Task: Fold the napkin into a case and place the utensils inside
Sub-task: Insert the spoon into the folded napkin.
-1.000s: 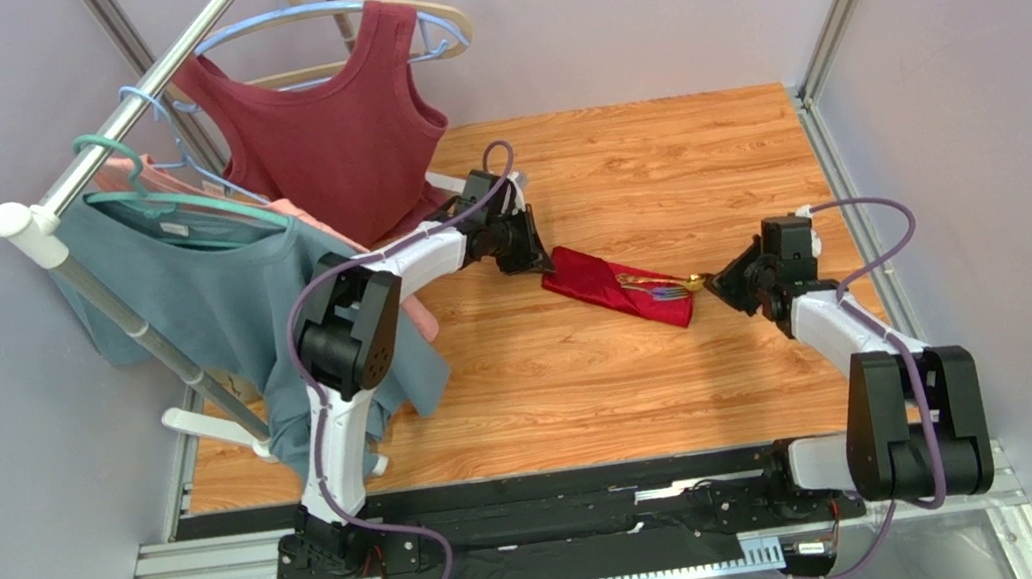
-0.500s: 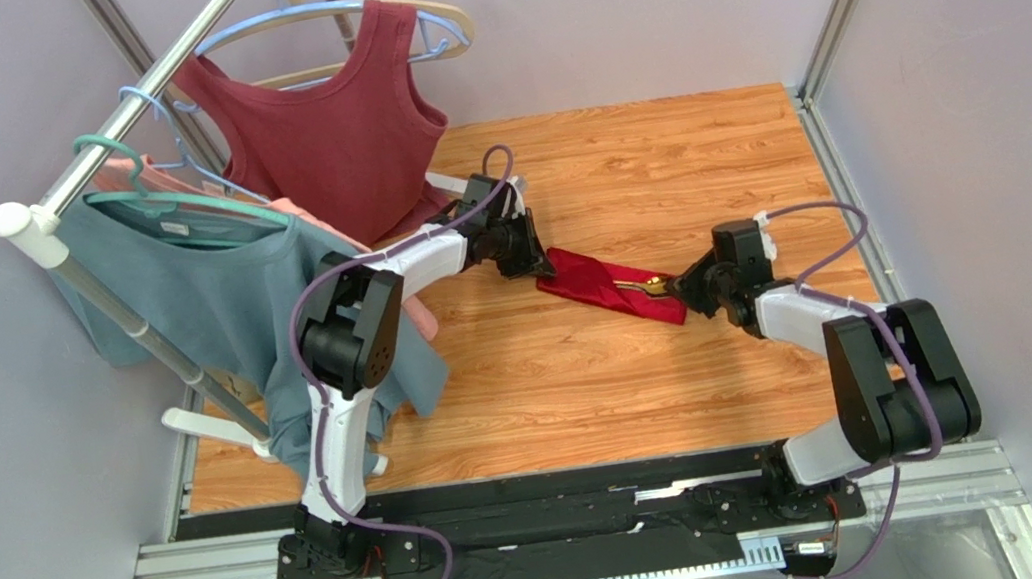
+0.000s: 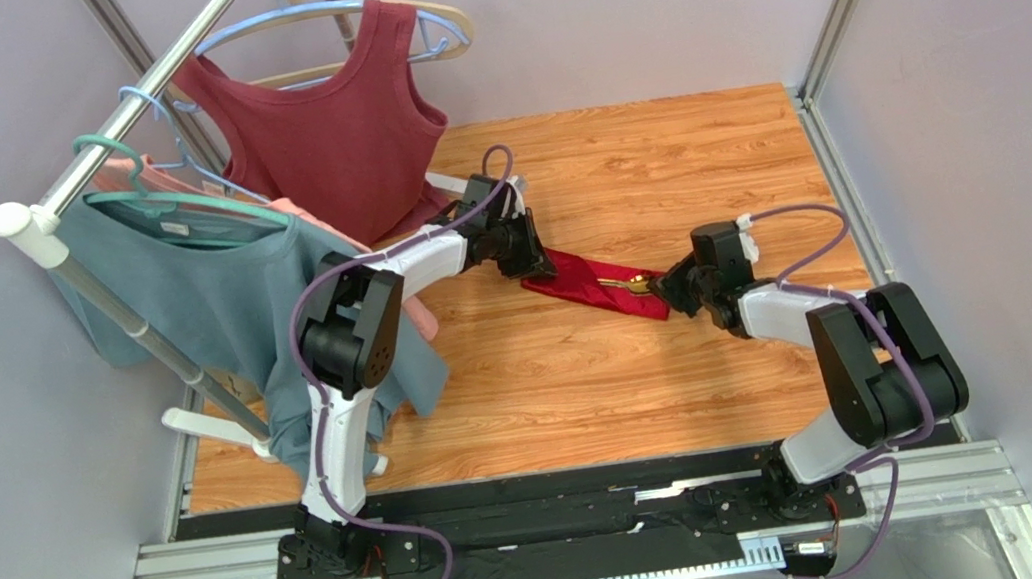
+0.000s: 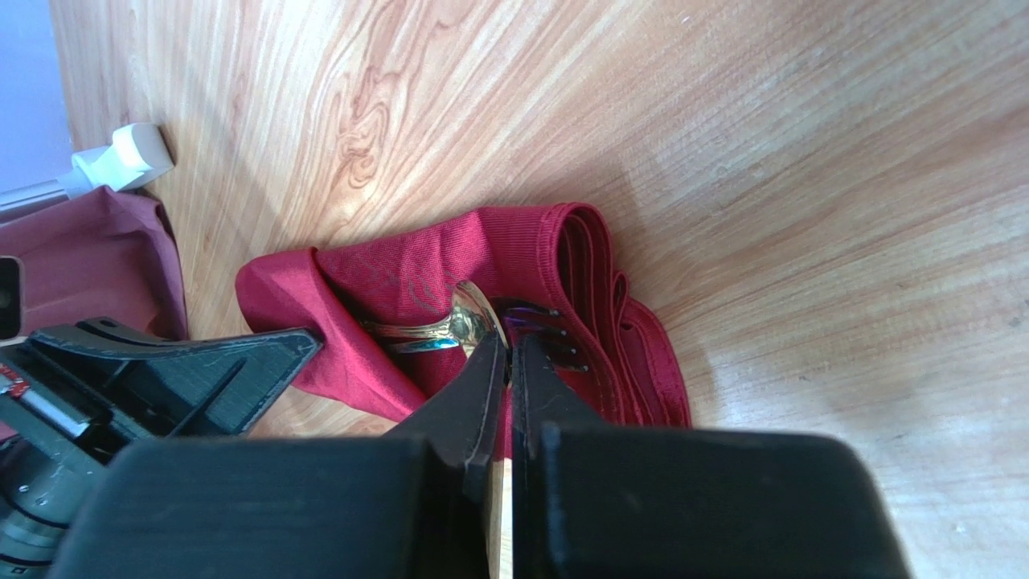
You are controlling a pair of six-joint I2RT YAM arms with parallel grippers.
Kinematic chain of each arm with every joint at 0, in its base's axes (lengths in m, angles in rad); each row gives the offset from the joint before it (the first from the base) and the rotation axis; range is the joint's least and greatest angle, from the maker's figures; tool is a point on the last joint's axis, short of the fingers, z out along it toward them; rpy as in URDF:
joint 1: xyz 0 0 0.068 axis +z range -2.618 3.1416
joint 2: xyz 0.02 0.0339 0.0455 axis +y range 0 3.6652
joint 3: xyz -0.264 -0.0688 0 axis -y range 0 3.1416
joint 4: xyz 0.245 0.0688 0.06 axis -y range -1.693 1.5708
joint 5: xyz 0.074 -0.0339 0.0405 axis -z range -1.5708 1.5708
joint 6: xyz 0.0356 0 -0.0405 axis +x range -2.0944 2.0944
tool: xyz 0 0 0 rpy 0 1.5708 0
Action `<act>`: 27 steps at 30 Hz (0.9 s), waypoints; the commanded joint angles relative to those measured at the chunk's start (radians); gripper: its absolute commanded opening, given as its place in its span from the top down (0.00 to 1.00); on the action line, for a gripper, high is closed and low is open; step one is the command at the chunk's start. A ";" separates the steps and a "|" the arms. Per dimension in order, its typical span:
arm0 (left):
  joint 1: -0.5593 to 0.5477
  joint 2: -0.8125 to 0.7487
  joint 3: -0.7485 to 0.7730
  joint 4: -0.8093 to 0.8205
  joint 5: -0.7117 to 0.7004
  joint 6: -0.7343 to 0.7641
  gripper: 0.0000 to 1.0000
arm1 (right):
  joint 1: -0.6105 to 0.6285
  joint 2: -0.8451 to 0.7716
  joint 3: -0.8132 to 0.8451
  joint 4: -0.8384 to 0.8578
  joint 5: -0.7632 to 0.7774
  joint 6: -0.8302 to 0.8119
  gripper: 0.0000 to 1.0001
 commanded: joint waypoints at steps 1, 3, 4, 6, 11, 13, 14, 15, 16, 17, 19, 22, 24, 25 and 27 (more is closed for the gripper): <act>0.001 -0.005 -0.011 0.027 0.017 -0.003 1.00 | 0.005 -0.065 0.024 -0.006 0.089 0.010 1.00; 0.001 -0.017 -0.008 0.025 0.011 0.000 1.00 | -0.004 -0.081 0.023 -0.021 0.103 0.007 1.00; 0.002 -0.020 -0.005 0.015 0.005 0.004 1.00 | -0.007 -0.092 0.021 -0.019 0.103 0.004 1.00; 0.002 -0.032 0.000 0.013 0.006 0.004 1.00 | -0.012 -0.097 0.027 -0.030 0.103 0.001 1.00; 0.002 -0.093 -0.014 0.008 -0.020 0.004 1.00 | -0.012 -0.040 0.067 -0.021 0.071 -0.010 1.00; 0.008 -0.106 -0.013 0.005 -0.024 0.002 1.00 | -0.010 -0.022 0.070 -0.010 0.058 -0.009 1.00; 0.013 -0.109 -0.010 -0.001 -0.026 0.004 1.00 | -0.007 -0.008 0.072 -0.003 0.055 -0.005 1.00; 0.021 -0.109 -0.011 -0.005 -0.027 0.004 1.00 | -0.006 -0.002 0.072 0.005 0.052 -0.005 1.00; 0.024 -0.109 -0.013 -0.004 -0.030 0.002 1.00 | -0.006 0.003 0.070 0.013 0.043 -0.004 1.00; 0.025 -0.098 -0.014 -0.004 -0.032 0.004 1.00 | 0.000 0.010 0.073 0.020 0.040 -0.004 1.00; 0.028 -0.077 -0.007 -0.010 -0.006 -0.003 1.00 | 0.008 0.017 0.078 0.024 0.038 -0.001 1.00; 0.025 -0.045 -0.019 0.016 0.011 -0.018 1.00 | 0.017 0.043 0.086 0.039 0.038 0.008 1.00; 0.024 -0.029 -0.033 0.019 0.007 -0.015 1.00 | 0.023 0.061 0.090 0.048 0.005 0.011 1.00; 0.024 -0.023 -0.037 0.021 0.008 -0.013 1.00 | 0.028 0.066 0.089 0.050 0.003 0.013 1.00; 0.024 -0.018 -0.046 0.027 0.006 -0.010 1.00 | 0.039 0.070 0.086 0.074 0.002 0.016 1.00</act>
